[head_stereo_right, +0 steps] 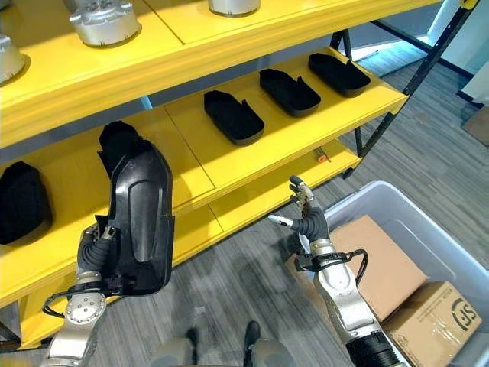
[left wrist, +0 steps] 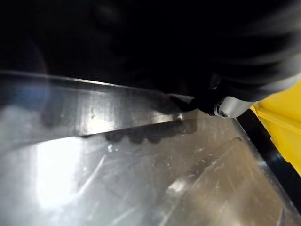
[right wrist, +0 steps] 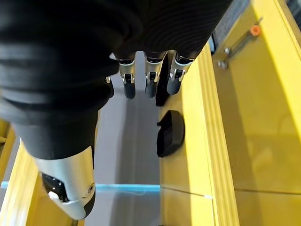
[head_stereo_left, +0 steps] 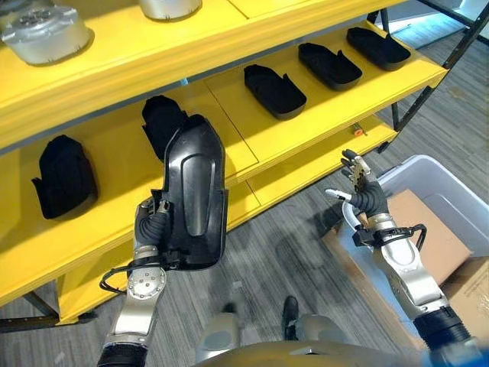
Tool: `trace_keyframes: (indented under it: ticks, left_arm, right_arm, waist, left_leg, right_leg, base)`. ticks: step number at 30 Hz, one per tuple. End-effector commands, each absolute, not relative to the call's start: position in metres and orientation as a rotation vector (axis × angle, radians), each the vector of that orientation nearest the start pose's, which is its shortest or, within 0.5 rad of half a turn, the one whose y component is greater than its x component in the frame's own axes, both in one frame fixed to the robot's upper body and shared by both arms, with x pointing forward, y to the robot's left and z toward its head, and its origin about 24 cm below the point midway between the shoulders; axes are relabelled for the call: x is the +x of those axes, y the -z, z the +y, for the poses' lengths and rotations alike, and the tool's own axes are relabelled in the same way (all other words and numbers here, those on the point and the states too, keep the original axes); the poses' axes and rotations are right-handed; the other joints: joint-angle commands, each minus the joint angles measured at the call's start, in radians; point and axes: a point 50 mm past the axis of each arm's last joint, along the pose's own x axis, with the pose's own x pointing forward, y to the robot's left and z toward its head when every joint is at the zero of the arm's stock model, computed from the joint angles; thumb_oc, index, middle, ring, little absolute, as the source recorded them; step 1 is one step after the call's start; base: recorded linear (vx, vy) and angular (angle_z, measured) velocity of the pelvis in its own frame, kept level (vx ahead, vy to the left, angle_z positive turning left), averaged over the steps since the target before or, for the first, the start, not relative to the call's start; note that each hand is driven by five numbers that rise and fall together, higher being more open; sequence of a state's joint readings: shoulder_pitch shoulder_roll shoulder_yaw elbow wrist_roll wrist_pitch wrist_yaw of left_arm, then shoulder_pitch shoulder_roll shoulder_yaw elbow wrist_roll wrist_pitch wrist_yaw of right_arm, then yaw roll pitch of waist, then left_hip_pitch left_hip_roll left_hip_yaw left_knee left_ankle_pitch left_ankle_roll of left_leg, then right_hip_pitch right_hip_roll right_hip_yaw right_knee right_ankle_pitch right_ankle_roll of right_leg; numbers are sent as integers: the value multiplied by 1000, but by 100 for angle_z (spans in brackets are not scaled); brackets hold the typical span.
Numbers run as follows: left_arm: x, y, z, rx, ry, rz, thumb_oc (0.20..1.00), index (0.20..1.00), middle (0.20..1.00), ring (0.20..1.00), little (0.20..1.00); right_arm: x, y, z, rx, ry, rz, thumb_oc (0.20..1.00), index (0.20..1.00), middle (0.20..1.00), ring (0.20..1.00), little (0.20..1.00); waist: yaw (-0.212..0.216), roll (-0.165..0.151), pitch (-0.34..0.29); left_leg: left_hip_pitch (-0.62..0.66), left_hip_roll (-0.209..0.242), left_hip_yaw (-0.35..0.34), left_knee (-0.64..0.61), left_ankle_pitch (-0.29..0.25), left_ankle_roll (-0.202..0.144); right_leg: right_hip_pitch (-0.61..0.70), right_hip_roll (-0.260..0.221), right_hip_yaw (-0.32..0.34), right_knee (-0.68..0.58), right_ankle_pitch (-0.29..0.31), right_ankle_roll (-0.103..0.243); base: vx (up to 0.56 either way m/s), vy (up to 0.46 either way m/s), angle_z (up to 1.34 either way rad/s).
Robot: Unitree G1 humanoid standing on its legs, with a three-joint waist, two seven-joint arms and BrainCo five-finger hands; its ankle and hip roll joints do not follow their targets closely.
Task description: Move parts from the plastic box to the shelf.
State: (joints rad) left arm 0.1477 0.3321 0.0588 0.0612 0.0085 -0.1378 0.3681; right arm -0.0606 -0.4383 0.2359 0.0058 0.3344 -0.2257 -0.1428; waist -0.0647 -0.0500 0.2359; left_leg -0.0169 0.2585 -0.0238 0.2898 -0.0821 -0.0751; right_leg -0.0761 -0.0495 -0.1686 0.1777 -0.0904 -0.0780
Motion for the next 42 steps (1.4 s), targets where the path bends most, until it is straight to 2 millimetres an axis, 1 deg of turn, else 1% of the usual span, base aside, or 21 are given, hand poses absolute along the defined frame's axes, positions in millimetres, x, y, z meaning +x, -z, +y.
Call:
trace_keyframes:
  ticks: [1, 3, 4, 5, 7, 9, 12, 15, 16, 17, 21, 24, 25, 26, 27, 29, 30, 31, 32, 38, 42]
  left_arm:
    - [223, -67, 258, 315, -474, -191, 200, 200, 200, 200, 200]
    - [227, -68, 257, 316, -474, -197, 200, 200, 200, 200, 200]
    - [228, -68, 257, 317, -472, -195, 200, 200, 200, 200, 200]
    - [227, -67, 256, 326, -460, -192, 200, 200, 200, 200, 200]
    - [221, -66, 264, 382, -454, -168, 200, 200, 200, 200, 200]
    - [220, -67, 265, 392, -456, -169, 200, 200, 200, 200, 200]
    - [215, -70, 272, 440, -462, -173, 200, 200, 200, 200, 200]
    - [213, -71, 277, 460, -480, -175, 200, 200, 200, 200, 200]
    - [215, -75, 278, 473, -484, -190, 200, 200, 200, 200, 200]
    - [215, -75, 278, 474, -484, -190, 200, 200, 200, 200, 200]
    - [218, -79, 278, 483, -496, -210, 200, 200, 200, 200, 200]
    - [220, -82, 278, 481, -510, -228, 200, 200, 200, 200, 200]
    - [220, -82, 279, 485, -504, -223, 200, 200, 200, 200, 200]
    - [219, -81, 280, 489, -503, -218, 200, 200, 200, 200, 200]
    - [219, -82, 281, 489, -504, -217, 200, 200, 200, 200, 200]
    - [218, -81, 281, 486, -508, -211, 200, 200, 200, 200, 200]
    - [219, -79, 281, 482, -511, -203, 200, 200, 200, 200, 200]
    - [220, -76, 279, 476, -509, -193, 200, 200, 200, 200, 200]
    - [219, -74, 279, 475, -504, -189, 200, 200, 200, 200, 200]
    - [212, -66, 275, 452, -481, -153, 200, 200, 200, 200, 200]
    - [211, -61, 272, 433, -455, -132, 200, 200, 200, 200, 200]
  right_arm:
    - [260, -86, -177, -24, -79, -277, 1000, 1000, 1000, 1000, 1000]
    - [263, -87, -179, -20, -53, -286, 1000, 1000, 1000, 1000, 1000]
    - [263, -87, -179, -18, -47, -284, 1000, 1000, 1000, 1000, 1000]
    - [265, -87, -175, 17, -50, -286, 1000, 1000, 1000, 1000, 1000]
    - [259, -80, -173, 59, -49, -262, 1000, 1000, 1000, 1000, 1000]
    - [258, -78, -172, 64, -51, -253, 1000, 1000, 1000, 1000, 1000]
    - [252, -69, -173, 57, -56, -209, 1000, 1000, 1000, 1000, 1000]
    - [253, -70, -172, 50, -60, -210, 1000, 1000, 1000, 1000, 1000]
    - [255, -71, -170, 51, -64, -217, 1000, 1000, 1000, 1000, 1000]
    - [255, -71, -170, 52, -64, -217, 1000, 1000, 1000, 1000, 1000]
    - [260, -76, -157, 87, -92, -235, 1000, 1000, 1000, 1000, 1000]
    - [264, -78, -147, 111, -123, -242, 1000, 1000, 1000, 1000, 1000]
    - [263, -77, -145, 116, -144, -233, 1000, 1000, 1000, 1000, 1000]
    - [263, -77, -145, 117, -153, -231, 1000, 1000, 1000, 1000, 1000]
    - [262, -77, -145, 115, -160, -229, 1000, 1000, 1000, 1000, 1000]
    - [262, -77, -142, 119, -175, -231, 1000, 1000, 1000, 1000, 1000]
    - [261, -76, -141, 116, -180, -228, 1000, 1000, 1000, 1000, 1000]
    - [261, -77, -140, 108, -192, -233, 1000, 1000, 1000, 1000, 1000]
    - [260, -78, -141, 103, -199, -234, 1000, 1000, 1000, 1000, 1000]
    - [257, -77, -145, 102, -204, -230, 1000, 1000, 1000, 1000, 1000]
    - [255, -76, -153, 90, -184, -226, 1000, 1000, 1000, 1000, 1000]
  waist:
    - [-11, 30, -85]
    - [-9, 44, -79]
    - [-9, 48, -78]
    - [9, 57, -79]
    - [40, 24, -84]
    - [42, 15, -82]
    - [72, -11, -90]
    - [84, -32, -95]
    - [97, -53, -99]
    - [97, -54, -99]
    - [109, -57, -106]
    - [110, -27, -104]
    - [101, -24, -109]
    - [101, -25, -115]
    - [97, -28, -117]
    - [100, -37, -120]
    - [91, -45, -122]
    - [85, -54, -119]
    - [84, -55, -120]
    - [82, -57, -142]
    - [72, -62, -151]
  left_leg:
    - [35, 84, 47, -193, 225, -2]
    - [35, 107, 50, -220, 248, -24]
    - [46, 102, 51, -236, 234, -31]
    - [52, 78, 28, -258, 175, -48]
    - [51, 0, 22, -194, 61, -37]
    - [44, -22, 17, -172, 40, -30]
    - [0, -114, 0, -110, -14, -15]
    - [-43, -162, -6, -53, -49, 4]
    - [-98, -222, -7, 24, -92, 26]
    - [-101, -224, -7, 28, -93, 28]
    - [-99, -268, 18, 2, -100, 71]
    - [-46, -256, 48, -124, -44, 85]
    - [-9, -252, 57, -202, -5, 101]
    - [1, -252, 62, -229, 7, 106]
    - [5, -254, 68, -246, 21, 109]
    - [16, -260, 81, -267, 33, 106]
    - [18, -268, 80, -266, 32, 107]
    - [17, -271, 82, -252, 26, 108]
    - [19, -272, 85, -252, 22, 111]
    - [35, -259, 101, -251, 14, 106]
    - [42, -231, 93, -223, 2, 87]
  right_leg:
    - [-117, -55, 33, 137, 26, 140]
    - [-131, -89, 20, 169, 23, 159]
    - [-132, -97, 11, 174, 23, 166]
    - [-117, -113, 17, 153, 47, 183]
    - [-33, -183, -1, 102, 84, 226]
    - [-13, -204, -3, 83, 96, 239]
    - [33, -271, -11, -3, 152, 263]
    - [46, -308, -10, -47, 202, 277]
    - [56, -355, -12, -82, 277, 288]
    - [56, -356, -12, -85, 280, 290]
    - [23, -391, 9, -115, 429, 290]
    - [2, -331, -14, -65, 340, 261]
    - [-16, -203, 10, -22, 226, 226]
    - [-23, -154, 9, -6, 185, 216]
    - [-36, -109, 3, 13, 157, 206]
    - [-17, -80, -13, -1, 128, 196]
    - [-15, -46, 25, -32, 118, 192]
    - [-5, -40, 81, -65, 127, 194]
    - [2, -35, 97, -77, 133, 193]
    - [38, -34, 105, -131, 146, 192]
    - [61, -17, 92, -136, 126, 176]
  base:
    - [-93, 269, 53]
    - [-70, 250, 81]
    - [-56, 326, 68]
    - [22, 386, 68]
    - [71, 455, 74]
    - [30, 266, 44]
    - [42, 289, 29]
    - [23, 281, 30]
    - [2, 333, 8]
    - [-8, 408, 14]
    - [-48, 277, 19]
    - [-48, 318, -59]
    - [-14, 307, -38]
    - [-31, 262, -23]
    - [-49, 110, -36]
    - [-30, 41, -32]
    - [23, -38, -30]
    - [42, -64, -35]
    - [30, -57, -22]
    - [56, -95, -6]
    - [62, -165, 7]
